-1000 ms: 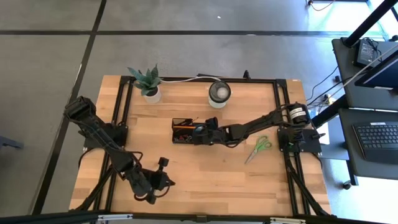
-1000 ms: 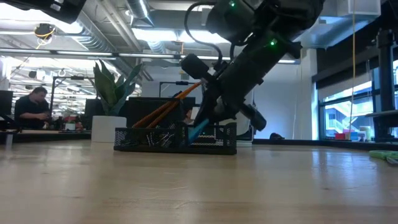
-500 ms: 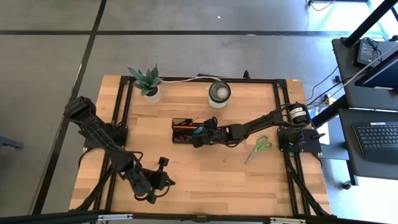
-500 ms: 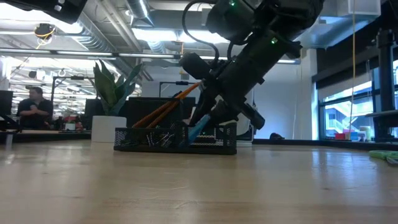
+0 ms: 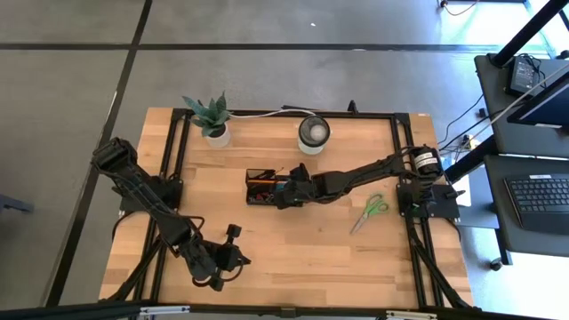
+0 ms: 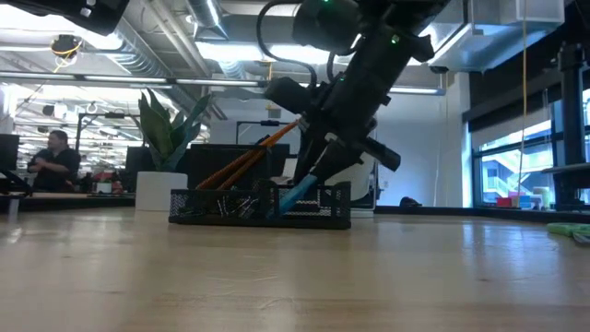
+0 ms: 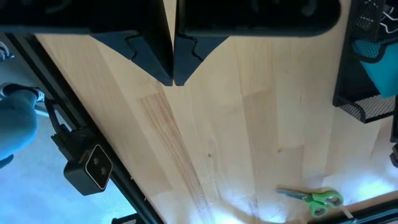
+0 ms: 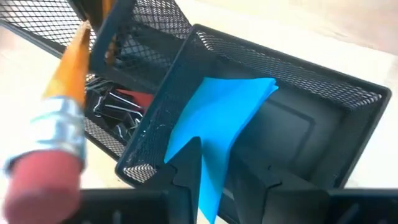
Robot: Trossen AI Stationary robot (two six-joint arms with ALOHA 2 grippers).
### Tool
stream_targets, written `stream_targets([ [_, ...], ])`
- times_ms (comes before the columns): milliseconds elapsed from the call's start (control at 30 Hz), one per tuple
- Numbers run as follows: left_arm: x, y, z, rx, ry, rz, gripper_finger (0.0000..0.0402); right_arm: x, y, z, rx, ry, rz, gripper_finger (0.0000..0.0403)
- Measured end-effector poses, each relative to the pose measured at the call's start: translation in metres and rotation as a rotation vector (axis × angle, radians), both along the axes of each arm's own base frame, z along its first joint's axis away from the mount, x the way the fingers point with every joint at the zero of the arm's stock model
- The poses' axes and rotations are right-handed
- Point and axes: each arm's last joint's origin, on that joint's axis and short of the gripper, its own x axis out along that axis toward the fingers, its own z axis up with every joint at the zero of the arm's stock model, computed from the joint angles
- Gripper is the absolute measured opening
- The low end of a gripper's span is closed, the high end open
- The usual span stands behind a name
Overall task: Pick and place office supplies into organizer
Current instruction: Put the blue sticky note in the desk organizer
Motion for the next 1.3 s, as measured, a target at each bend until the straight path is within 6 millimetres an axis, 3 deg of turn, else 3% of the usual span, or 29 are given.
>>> stream_targets([
  [567,0.0,0.0,0.0,-0.02,0.003,0.014,0.0006,-0.0058,-0.0047,-0.0041,0.007,0.076,0.005,0.0076],
  [1300,0.0,0.0,0.0,-0.021,0.003,0.014,0.0006,-0.0039,-0.0046,-0.0032,0.014,0.053,0.007,0.008],
])
